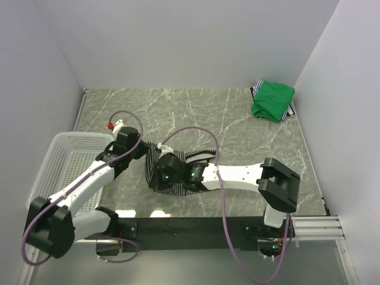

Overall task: Fold and stack the tank tops
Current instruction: Fold the tank top, then neatly place the folded tank top to the corner

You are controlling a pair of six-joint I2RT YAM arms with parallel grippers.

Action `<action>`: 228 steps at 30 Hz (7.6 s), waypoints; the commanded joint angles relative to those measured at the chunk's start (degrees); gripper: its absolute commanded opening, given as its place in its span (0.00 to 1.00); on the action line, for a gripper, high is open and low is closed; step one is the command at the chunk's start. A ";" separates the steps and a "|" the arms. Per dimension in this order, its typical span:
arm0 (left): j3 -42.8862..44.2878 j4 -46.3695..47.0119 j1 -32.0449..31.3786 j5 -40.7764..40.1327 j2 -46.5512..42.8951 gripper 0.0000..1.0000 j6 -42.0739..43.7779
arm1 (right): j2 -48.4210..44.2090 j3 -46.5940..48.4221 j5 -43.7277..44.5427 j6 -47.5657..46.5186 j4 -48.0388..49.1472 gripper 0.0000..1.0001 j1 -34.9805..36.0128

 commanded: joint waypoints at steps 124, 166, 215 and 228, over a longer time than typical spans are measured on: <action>48.70 -6.07 -10.68 10.54 54.29 0.36 30.19 | -43.63 -47.77 14.76 26.21 -3.42 0.09 -15.58; 5.43 3.60 -20.61 -2.38 8.05 0.27 4.86 | -15.72 -6.35 0.88 -4.21 -11.86 0.61 -52.84; 25.66 -2.11 -15.17 2.02 33.55 0.19 17.09 | -12.51 -36.09 13.18 24.37 15.22 0.57 -29.72; 30.40 -6.67 -12.79 6.86 25.91 0.22 18.41 | -6.96 -23.81 14.32 10.85 3.84 0.00 -33.59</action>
